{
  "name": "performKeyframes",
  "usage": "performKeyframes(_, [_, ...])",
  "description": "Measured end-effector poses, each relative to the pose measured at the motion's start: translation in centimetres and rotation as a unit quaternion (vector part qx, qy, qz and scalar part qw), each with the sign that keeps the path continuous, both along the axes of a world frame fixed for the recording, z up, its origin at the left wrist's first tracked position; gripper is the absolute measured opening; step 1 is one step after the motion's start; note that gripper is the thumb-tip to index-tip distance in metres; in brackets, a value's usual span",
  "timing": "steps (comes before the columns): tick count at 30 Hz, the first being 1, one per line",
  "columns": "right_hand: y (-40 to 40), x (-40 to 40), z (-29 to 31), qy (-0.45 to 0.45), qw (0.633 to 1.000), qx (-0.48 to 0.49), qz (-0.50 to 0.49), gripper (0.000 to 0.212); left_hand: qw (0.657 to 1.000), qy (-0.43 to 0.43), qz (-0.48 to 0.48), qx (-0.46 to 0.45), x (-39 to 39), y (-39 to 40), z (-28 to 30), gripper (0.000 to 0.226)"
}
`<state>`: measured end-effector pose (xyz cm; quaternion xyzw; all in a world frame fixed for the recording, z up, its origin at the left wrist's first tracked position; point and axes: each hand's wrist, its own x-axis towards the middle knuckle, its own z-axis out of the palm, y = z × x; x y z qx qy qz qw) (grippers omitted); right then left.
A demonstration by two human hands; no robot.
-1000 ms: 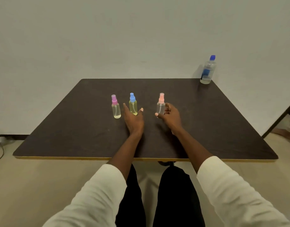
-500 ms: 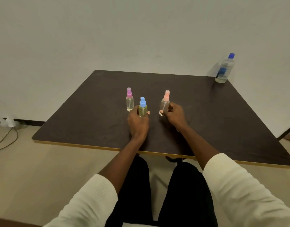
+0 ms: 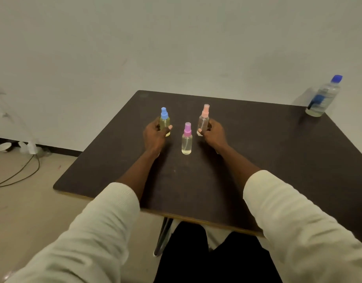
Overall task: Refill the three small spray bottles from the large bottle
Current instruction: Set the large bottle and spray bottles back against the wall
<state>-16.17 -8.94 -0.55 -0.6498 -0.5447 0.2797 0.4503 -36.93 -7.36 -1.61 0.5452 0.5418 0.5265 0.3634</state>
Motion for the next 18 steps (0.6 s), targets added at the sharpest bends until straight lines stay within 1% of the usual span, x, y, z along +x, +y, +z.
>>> performKeyframes(3, [5.9, -0.8, -0.2, -0.013, 1.000, 0.007, 0.013, 0.027, 1.000, -0.013, -0.016, 0.002, 1.7, 5.9, 0.1, 0.042])
performKeyframes(6, [11.9, -1.5, -0.8, -0.017, 1.000, 0.021, 0.013, 0.031, 1.000, -0.012, -0.014, 0.015, 3.3, 11.6, -0.1, 0.040])
performKeyframes(10, [19.2, -1.4, -1.5, -0.014, 0.998, 0.054, -0.014, 0.027, 1.000, 0.012, 0.006, 0.014, 5.1, 19.2, -0.7, 0.039])
performKeyframes(15, [25.6, -0.8, -1.9, -0.063, 0.994, 0.073, -0.060, 0.016, 0.998, 0.051, 0.005, 0.046, 6.5, 25.3, -0.6, 0.027])
performKeyframes(18, [27.4, -0.6, -2.0, -0.059, 0.993, 0.075, -0.076, 0.016, 0.996, 0.069, 0.016, 0.062, 7.2, 27.1, -0.4, 0.024])
